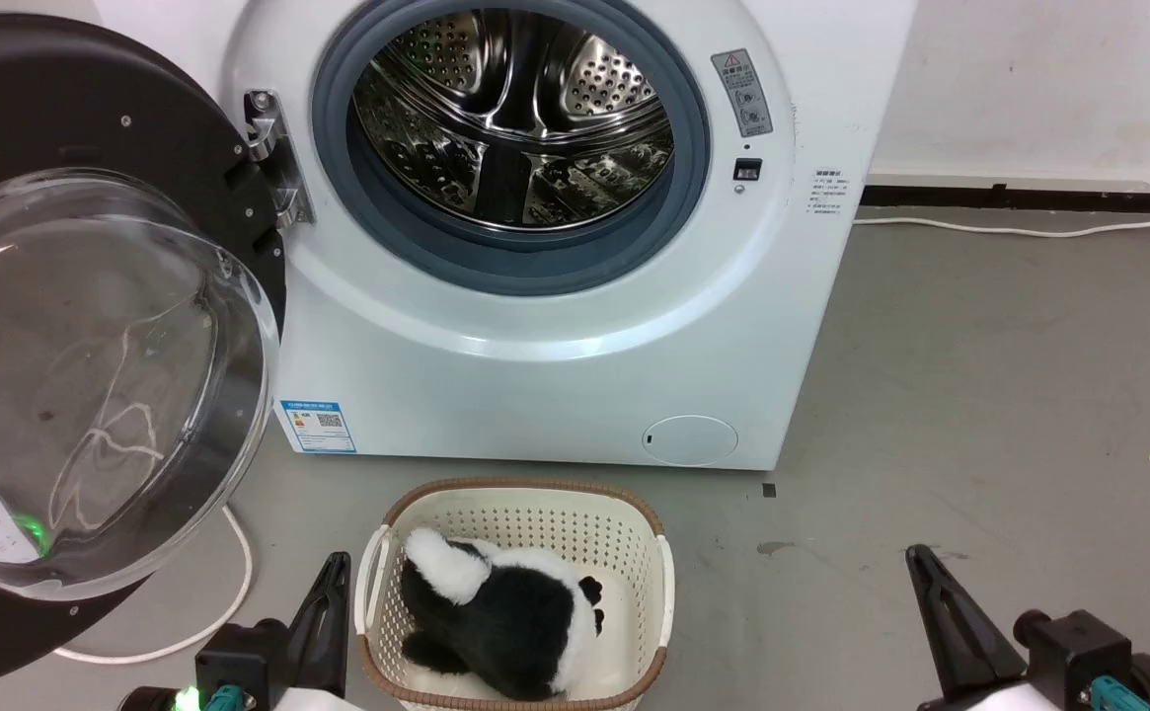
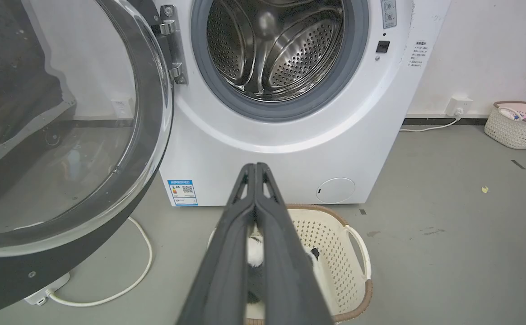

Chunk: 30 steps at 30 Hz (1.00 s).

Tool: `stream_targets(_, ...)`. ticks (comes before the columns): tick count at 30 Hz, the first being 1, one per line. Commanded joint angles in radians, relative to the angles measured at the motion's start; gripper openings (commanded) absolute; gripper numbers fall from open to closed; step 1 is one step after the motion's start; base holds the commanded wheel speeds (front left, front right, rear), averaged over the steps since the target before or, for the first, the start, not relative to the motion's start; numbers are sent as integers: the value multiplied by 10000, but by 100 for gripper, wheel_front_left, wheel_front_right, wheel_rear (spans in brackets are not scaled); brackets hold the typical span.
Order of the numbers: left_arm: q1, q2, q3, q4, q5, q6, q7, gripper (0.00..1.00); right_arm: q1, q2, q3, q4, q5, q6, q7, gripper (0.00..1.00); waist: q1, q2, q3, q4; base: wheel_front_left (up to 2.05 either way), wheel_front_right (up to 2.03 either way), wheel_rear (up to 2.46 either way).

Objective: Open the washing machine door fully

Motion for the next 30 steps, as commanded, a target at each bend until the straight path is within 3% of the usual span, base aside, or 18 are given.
stream_targets(1, -162, -73, 52, -79, 101, 74, 65, 0, -230, 14, -20, -61, -98, -5, 62, 0, 0, 0, 6, -5, 0, 0, 0)
stream_targets(30, -462, -129, 89, -367, 393, 357, 638, 0, -624, 20, -29, -109, -298, -7, 637, 0, 0, 0, 91, -78, 0, 0, 0)
